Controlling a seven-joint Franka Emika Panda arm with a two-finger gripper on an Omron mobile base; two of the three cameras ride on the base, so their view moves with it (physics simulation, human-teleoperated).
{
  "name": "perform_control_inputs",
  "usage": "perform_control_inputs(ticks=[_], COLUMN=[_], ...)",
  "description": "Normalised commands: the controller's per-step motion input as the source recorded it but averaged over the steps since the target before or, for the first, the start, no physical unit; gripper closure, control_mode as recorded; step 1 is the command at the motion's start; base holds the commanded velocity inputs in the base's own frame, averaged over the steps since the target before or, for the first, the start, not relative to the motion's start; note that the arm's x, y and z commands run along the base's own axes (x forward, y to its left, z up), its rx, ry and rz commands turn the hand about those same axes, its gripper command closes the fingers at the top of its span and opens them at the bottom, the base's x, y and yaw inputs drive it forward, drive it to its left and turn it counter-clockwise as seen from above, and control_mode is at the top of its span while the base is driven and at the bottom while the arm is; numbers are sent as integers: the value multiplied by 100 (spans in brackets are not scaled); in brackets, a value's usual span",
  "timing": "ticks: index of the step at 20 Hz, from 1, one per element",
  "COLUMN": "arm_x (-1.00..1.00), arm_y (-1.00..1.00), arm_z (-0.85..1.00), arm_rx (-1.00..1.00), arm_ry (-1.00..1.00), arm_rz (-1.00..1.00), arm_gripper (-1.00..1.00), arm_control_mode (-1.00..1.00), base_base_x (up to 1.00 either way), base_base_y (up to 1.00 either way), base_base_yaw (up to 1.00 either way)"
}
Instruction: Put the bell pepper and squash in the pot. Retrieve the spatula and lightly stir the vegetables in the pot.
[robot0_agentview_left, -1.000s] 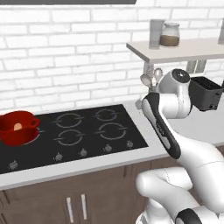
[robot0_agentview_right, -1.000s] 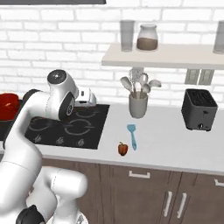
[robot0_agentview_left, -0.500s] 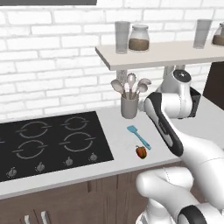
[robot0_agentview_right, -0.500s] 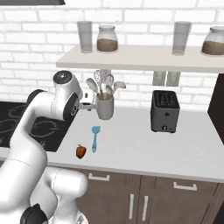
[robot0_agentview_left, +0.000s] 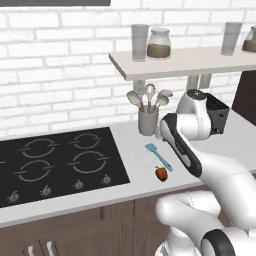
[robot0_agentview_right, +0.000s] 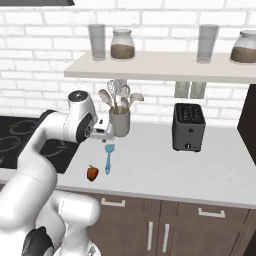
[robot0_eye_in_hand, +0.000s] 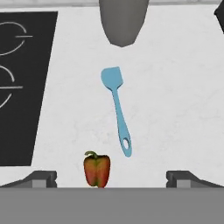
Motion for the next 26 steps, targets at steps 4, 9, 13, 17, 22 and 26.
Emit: perform_control_inputs(ticks=[4, 9, 13, 17, 22, 26], arm_x=[0, 0, 0, 0, 0, 0], arm_y=[0, 18, 0, 0, 0, 3], arm_z=[-85, -72, -8, -19, -43, -47], arm_rx=[4, 1, 0, 0, 0, 0], arm_ry=[17, 10, 3, 5, 7, 12], arm_rz=[-3, -1, 0, 0, 0, 0], arm_gripper=[-100, -100, -100, -100, -100, -100], arm_control_mode=[-100, -100, -100, -100, -100, -100], base_base_x=[0, 0, 0, 0, 0, 0], base_base_y=[0, 0, 0, 0, 0, 0], base_base_yaw=[0, 0, 0, 0, 0, 0])
